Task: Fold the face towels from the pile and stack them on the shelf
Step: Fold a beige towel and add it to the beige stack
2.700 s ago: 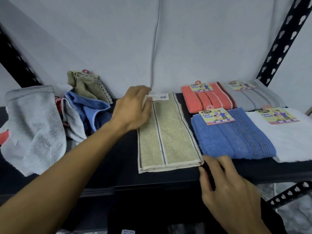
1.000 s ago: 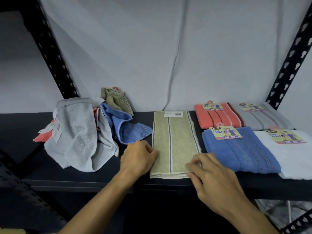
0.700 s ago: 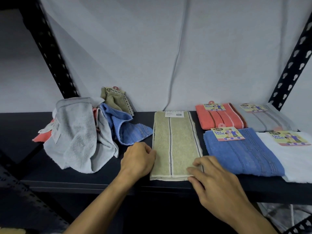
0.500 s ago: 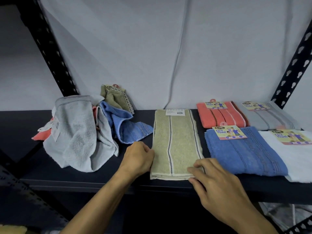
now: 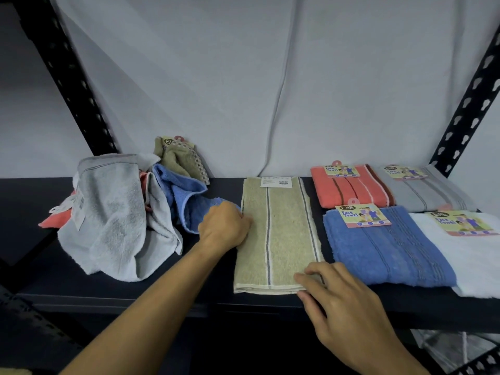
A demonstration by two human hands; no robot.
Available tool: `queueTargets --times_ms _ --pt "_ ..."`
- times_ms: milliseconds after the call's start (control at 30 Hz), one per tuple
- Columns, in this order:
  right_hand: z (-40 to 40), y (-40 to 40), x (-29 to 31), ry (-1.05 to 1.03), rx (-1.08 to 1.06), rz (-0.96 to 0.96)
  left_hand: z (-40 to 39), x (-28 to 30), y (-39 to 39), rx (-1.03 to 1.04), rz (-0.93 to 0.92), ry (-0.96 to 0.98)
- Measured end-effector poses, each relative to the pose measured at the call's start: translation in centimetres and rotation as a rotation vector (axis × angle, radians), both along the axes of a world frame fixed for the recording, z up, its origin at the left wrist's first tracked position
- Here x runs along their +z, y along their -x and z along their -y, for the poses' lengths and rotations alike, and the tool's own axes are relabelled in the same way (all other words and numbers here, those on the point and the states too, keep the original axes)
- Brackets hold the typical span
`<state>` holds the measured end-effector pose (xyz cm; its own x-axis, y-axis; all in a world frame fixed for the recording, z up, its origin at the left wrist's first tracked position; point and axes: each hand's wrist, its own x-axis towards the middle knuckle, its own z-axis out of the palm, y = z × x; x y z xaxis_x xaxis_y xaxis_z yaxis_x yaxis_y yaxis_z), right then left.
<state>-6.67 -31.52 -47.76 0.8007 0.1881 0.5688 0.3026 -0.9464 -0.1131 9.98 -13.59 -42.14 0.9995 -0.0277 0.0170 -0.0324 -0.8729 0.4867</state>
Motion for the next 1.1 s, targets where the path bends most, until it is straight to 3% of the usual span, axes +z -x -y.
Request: queueTargets --times_ms 800,1100 --pt "0.0 0.0 -0.2 -0.019 -0.001 -0.007 -0.1 0.1 -0.5 0.003 0.027 0.041" --pt "-0.2 0.1 -0.4 0.015 -0.003 0.022 -0.5 0.0 -0.8 0.023 0.05 -0.031"
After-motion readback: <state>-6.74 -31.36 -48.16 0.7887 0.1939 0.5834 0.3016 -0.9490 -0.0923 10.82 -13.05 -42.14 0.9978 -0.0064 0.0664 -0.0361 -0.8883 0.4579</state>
